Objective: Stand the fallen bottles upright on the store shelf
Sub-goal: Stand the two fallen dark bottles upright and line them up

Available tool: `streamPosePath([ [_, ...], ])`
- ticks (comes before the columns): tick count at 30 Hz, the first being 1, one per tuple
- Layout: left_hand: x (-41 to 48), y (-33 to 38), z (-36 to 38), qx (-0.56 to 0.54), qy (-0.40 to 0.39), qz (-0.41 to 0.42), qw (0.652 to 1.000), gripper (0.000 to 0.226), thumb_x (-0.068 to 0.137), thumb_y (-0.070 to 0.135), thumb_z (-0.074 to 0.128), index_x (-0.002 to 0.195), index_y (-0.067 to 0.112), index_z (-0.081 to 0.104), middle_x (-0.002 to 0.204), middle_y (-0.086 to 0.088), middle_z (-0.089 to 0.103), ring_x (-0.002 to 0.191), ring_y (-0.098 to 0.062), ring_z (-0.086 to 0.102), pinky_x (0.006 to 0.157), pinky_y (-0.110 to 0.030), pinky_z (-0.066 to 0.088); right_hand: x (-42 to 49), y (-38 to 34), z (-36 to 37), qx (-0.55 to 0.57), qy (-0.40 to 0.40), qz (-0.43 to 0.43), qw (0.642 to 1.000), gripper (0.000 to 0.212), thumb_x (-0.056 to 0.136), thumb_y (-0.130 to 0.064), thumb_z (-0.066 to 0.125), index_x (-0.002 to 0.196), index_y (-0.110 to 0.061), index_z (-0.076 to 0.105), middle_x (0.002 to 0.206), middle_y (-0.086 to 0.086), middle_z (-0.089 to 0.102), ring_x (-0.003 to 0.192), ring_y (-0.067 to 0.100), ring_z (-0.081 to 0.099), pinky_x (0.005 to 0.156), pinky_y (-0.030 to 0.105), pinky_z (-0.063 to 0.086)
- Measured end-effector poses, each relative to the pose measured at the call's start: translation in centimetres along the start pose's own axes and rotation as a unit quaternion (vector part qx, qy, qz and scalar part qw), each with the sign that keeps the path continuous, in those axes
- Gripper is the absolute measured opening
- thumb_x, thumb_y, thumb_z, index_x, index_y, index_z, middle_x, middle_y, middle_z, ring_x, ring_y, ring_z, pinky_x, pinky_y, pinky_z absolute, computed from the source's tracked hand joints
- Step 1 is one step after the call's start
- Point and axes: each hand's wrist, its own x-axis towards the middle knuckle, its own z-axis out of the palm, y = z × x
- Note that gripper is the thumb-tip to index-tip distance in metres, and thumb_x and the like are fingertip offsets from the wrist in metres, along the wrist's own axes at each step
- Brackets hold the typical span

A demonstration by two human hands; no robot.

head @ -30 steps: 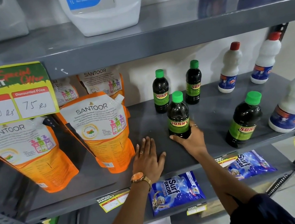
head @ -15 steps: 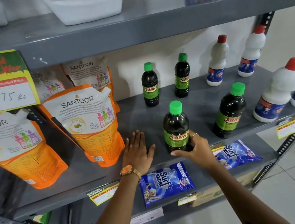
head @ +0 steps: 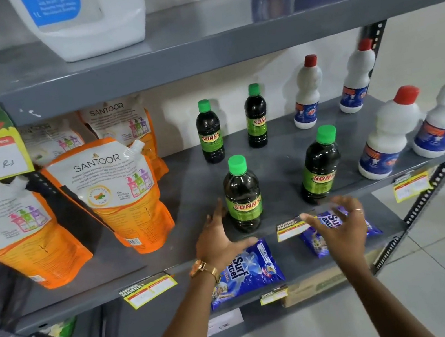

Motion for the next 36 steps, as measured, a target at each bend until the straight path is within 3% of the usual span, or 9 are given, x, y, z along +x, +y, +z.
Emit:
streamPosePath([
  [2,0.1,0.5,0.5,-0.023,0.048,-0.009,0.999,0.109,0.042,0.069,0.076,0.135,0.029,0.035,0.127,-0.001,0.059,0.116,-0.024,0.055,0.091,-0.041,0.049,2.4,0.8,-2.0,-0.037,-0.030,-0.004,0.999,0.086,0.055,-0.039,0.084,0.129,-0.016,0.046,0.130,0.006,0.050,0.120,0.024,0.050,0.098,0.036,0.043],
  [4,0.4,1.1,0.8,-0.046,0.068,-0.016,0.996,0.096,0.040,0.066,0.080,0.122,0.027,0.050,0.115,-0.002,0.065,0.104,-0.023,0.061,0.085,-0.038,0.052,5.1,1.2,-3.0,-0.064,-0.100,-0.026,0.993,0.100,0.058,-0.033,0.086,0.142,-0.012,0.035,0.141,0.005,0.044,0.128,0.021,0.043,0.100,0.023,0.036],
  [6,0.4,2.0,1.1,-0.042,0.084,-0.027,0.995,0.086,0.042,0.059,0.084,0.116,0.026,0.056,0.111,-0.002,0.066,0.101,-0.023,0.061,0.084,-0.037,0.051,7.1,1.1,-3.4,-0.062,-0.183,-0.033,0.981,0.102,0.061,-0.020,0.087,0.145,-0.010,0.030,0.135,-0.002,0.046,0.122,0.014,0.044,0.092,0.012,0.035],
  [10,-0.2,3.1,1.1,-0.074,0.096,-0.041,0.992,0.081,0.037,0.056,0.085,0.109,0.027,0.061,0.099,0.005,0.065,0.096,-0.018,0.061,0.083,-0.031,0.049,9.5,1.9,-3.6,-0.072,-0.279,-0.024,0.957,0.084,0.063,-0.017,0.087,0.135,-0.014,0.043,0.119,-0.003,0.059,0.112,0.016,0.055,0.087,0.019,0.042],
  [12,-0.5,3.3,1.2,-0.089,0.102,-0.045,0.990,0.082,0.033,0.061,0.083,0.106,0.027,0.062,0.100,0.005,0.067,0.095,-0.016,0.062,0.083,-0.032,0.050,10.2,2.3,-3.5,-0.079,-0.284,-0.028,0.955,0.072,0.063,-0.018,0.086,0.125,-0.013,0.051,0.112,-0.002,0.063,0.107,0.021,0.060,0.088,0.029,0.047],
  [15,-0.8,3.4,1.3,-0.094,0.120,-0.052,0.987,0.085,0.032,0.060,0.083,0.106,0.023,0.064,0.102,0.002,0.070,0.094,-0.015,0.063,0.083,-0.029,0.050,10.7,2.9,-3.1,-0.083,-0.288,-0.037,0.953,0.072,0.062,-0.023,0.087,0.125,-0.012,0.053,0.116,0.005,0.066,0.107,0.023,0.060,0.093,0.040,0.049],
  [22,-0.8,3.7,1.1,-0.088,0.129,-0.050,0.987,0.072,0.042,0.032,0.093,0.106,0.015,0.065,0.096,0.003,0.068,0.089,-0.012,0.062,0.074,-0.012,0.044,11.2,3.4,-2.9,-0.082,-0.309,-0.068,0.945,0.074,0.064,-0.026,0.086,0.128,-0.013,0.051,0.119,0.007,0.064,0.108,0.023,0.059,0.094,0.041,0.050],
  [28,-0.9,4.1,1.4,-0.088,0.124,-0.048,0.987,0.074,0.044,0.030,0.093,0.109,0.016,0.061,0.100,0.002,0.065,0.094,-0.015,0.061,0.082,-0.023,0.044,11.0,3.6,-2.7,-0.084,-0.306,-0.074,0.945,0.070,0.065,-0.026,0.085,0.125,-0.012,0.053,0.116,0.005,0.064,0.103,0.016,0.058,0.086,0.028,0.047],
  [36,-1.1,4.3,1.9,-0.110,0.133,-0.061,0.983,0.073,0.045,0.025,0.093,0.110,0.017,0.061,0.102,0.001,0.067,0.096,-0.015,0.063,0.078,-0.014,0.045,11.1,3.9,-2.6,-0.068,-0.320,-0.081,0.941,0.067,0.063,-0.028,0.086,0.121,-0.018,0.055,0.111,0.001,0.064,0.099,0.015,0.058,0.084,0.026,0.047],
])
